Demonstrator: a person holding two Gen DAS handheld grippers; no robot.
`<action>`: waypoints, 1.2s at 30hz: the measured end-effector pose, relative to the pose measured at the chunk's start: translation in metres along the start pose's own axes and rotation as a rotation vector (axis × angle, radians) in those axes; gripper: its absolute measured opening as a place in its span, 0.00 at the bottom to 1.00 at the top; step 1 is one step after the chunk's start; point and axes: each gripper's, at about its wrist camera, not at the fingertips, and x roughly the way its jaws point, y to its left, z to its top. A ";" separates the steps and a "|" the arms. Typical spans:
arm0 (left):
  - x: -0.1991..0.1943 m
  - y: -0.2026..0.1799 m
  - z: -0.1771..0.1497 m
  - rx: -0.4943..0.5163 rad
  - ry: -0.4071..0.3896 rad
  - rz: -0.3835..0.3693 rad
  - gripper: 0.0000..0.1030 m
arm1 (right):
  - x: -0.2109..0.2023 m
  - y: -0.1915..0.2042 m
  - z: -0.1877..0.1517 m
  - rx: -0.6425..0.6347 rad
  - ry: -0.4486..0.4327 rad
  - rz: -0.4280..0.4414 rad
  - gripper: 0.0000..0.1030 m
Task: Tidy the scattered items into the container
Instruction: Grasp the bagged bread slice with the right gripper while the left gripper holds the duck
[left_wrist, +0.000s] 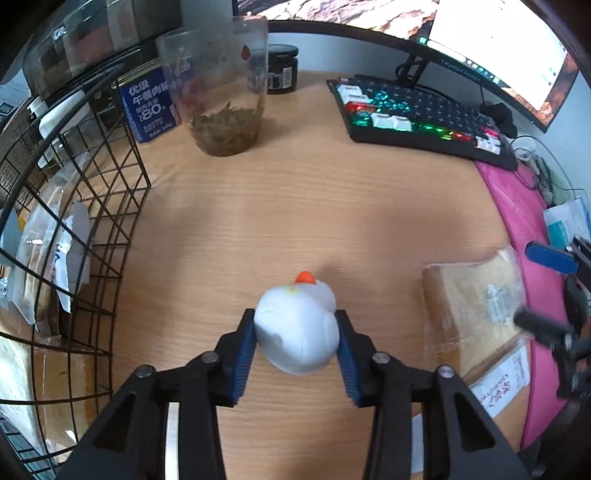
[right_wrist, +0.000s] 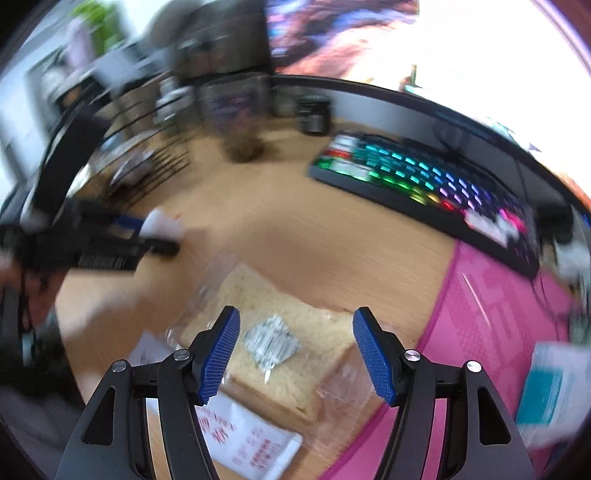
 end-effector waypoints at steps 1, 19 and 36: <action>-0.002 0.000 0.000 0.003 0.000 -0.009 0.45 | -0.004 0.005 -0.001 -0.115 -0.007 0.048 0.64; 0.010 -0.012 0.003 0.046 0.058 -0.045 0.45 | 0.043 0.003 0.019 -0.556 0.214 0.299 0.76; 0.011 -0.006 0.004 0.037 0.046 -0.062 0.45 | 0.065 0.011 0.014 -0.471 0.199 0.274 0.82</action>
